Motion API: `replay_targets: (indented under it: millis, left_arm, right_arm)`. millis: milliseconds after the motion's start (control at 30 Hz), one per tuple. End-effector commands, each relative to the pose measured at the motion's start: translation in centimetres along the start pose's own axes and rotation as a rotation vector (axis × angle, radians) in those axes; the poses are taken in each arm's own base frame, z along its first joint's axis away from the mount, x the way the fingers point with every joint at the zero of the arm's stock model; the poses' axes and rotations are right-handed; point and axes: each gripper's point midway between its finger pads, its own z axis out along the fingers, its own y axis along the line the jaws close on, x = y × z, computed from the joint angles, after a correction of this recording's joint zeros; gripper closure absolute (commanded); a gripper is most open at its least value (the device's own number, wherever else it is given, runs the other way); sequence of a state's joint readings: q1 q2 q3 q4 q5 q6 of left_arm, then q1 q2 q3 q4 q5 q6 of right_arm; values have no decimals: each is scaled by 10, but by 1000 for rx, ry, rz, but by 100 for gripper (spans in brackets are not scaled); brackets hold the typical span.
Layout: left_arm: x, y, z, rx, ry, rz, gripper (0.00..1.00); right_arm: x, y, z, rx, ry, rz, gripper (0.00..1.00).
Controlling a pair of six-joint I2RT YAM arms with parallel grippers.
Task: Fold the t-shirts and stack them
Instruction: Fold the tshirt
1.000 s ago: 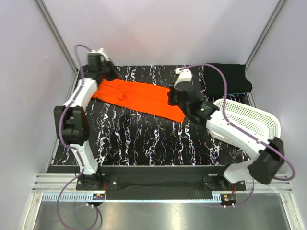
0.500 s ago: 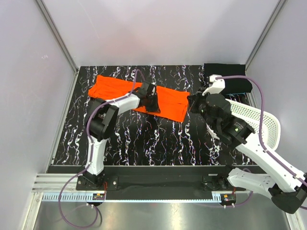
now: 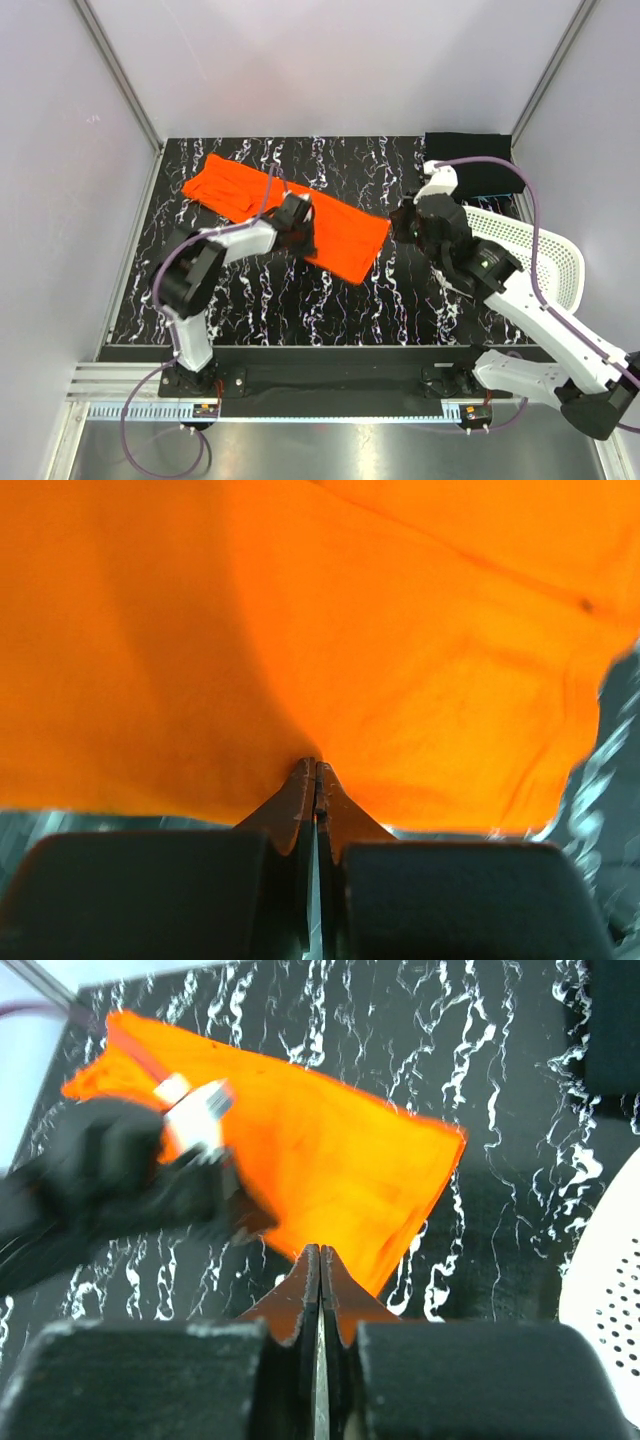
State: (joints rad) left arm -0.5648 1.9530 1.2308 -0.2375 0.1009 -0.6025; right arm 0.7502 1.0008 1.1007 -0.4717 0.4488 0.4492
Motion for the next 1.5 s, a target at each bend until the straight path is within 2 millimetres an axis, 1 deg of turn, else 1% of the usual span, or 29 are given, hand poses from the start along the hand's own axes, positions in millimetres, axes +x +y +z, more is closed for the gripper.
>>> replay_targets:
  millis: [0,33,67,100,133,233,267,300,333,367,433,467,533,567,600,633,667,700,733,767,800,833,867,900,933,1000,1033,1167,1467]
  left_arm:
    - [59,53,-43,-151,55,10,100]
    - [69,59,-50,-150,53,6,100]
    - [98,79,-57,-181,99,4,100]
    - [97,82,-74,-188,51,8,100]
    - [105,89,-82,-198,45,1,100]
    - [137,123,-114,-271,12,-19,100]
    - [133,123,-123,-266,-22,-25,98]
    - [124,118,-140,-241,-86,-28,94]
    - [116,114,-148,-223,-132,-32,91]
    - [96,103,-161,-197,-201,-28,84]
    - [66,91,-184,-171,-291,-23,83]
    - [34,72,-203,-134,-363,-15,83]
    - [4,77,-207,-177,-369,-12,84]
    - [-22,63,-218,-133,-398,-11,86]
    - [-38,83,-206,-180,-368,-52,91]
    - [-51,88,-203,-182,-361,-55,95]
    - [-75,82,-207,-145,-378,-64,98]
    - [-87,106,-189,-187,-338,-115,100]
    - [-113,104,-194,-163,-367,-115,100]
    - [-125,110,-189,-174,-368,-126,100]
    - [-133,131,-170,-208,-335,-160,100]
    - [-154,132,-172,-200,-364,-173,100]
    - [-161,134,-164,-170,-349,-192,100]
    - [-164,151,-147,-177,-314,-233,100]
    - [-176,152,-146,-167,-327,-240,100]
    - [-180,169,-127,-194,-299,-246,100]
    - [-188,173,-125,-205,-311,-245,100]
    - [-186,203,-95,-238,-258,-282,100]
    - [-182,220,-53,-246,-196,-295,100]
  right_arm:
    - [-5,5,6,-10,52,-25,91]
    - [2,6,9,-24,90,-44,89]
    - [14,16,18,-73,161,-50,87]
    - [22,14,23,-77,201,-47,87]
    - [33,15,26,-83,248,-46,86]
    - [86,25,46,-138,448,-52,78]
    - [108,32,45,-191,535,-41,75]
    - [122,35,47,-204,588,-30,74]
    - [136,35,49,-213,639,-24,73]
    - [161,34,51,-222,724,-12,71]
    - [178,35,54,-232,768,-1,66]
    - [190,32,54,-233,806,0,64]
    - [198,30,54,-222,823,10,61]
    - [207,28,51,-224,847,25,60]
    - [210,31,51,-240,851,47,59]
    - [215,32,48,-252,870,60,55]
    - [227,28,44,-247,910,69,54]
    - [233,26,44,-244,919,73,53]
    - [237,24,42,-242,929,75,50]
    - [246,18,40,-232,945,73,47]
    - [248,18,41,-238,942,74,46]
    - [251,19,40,-247,950,80,45]
    - [259,20,38,-265,982,91,44]
    - [261,22,38,-278,987,93,44]
    - [264,21,38,-278,996,94,44]
    - [269,16,39,-273,1003,72,46]
    - [270,15,39,-273,1004,67,46]
    - [282,7,41,-256,1032,38,48]
    - [298,-2,42,-229,1055,37,65]
